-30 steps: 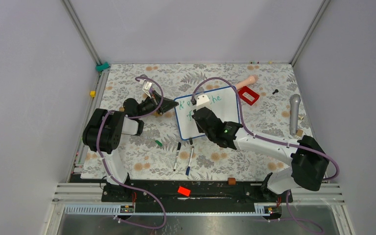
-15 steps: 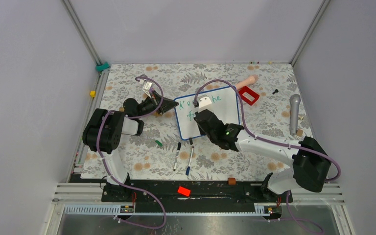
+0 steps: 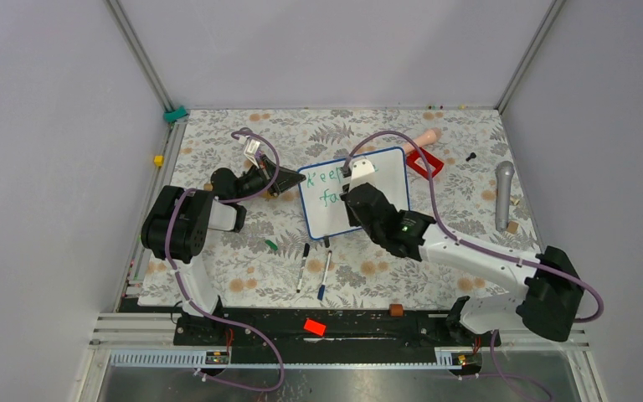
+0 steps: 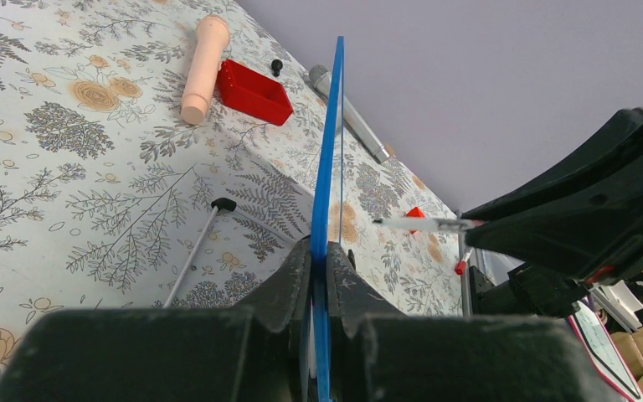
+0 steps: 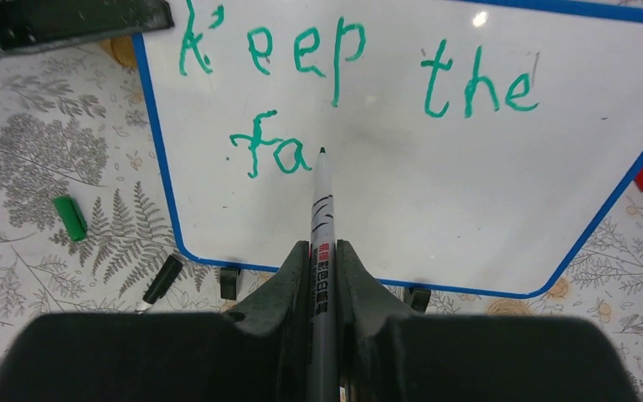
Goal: Write a sentence on the whiteboard
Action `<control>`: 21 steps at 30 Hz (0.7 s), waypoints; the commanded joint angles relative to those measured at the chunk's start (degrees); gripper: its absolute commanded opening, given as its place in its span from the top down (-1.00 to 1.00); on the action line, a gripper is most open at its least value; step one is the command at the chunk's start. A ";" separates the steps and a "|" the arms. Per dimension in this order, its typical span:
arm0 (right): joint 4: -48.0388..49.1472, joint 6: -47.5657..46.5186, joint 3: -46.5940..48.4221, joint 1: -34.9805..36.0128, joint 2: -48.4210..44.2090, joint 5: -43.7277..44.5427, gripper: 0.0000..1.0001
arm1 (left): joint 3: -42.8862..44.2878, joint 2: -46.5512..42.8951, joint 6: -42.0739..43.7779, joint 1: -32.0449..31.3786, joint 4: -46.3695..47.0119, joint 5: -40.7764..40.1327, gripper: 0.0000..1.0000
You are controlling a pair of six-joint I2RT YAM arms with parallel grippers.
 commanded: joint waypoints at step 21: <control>13.38 -7.84 -5.28 -1.06 -2.76 1.24 1.00 | -2.00 -1.88 4.47 -0.72 2.64 -0.96 1.00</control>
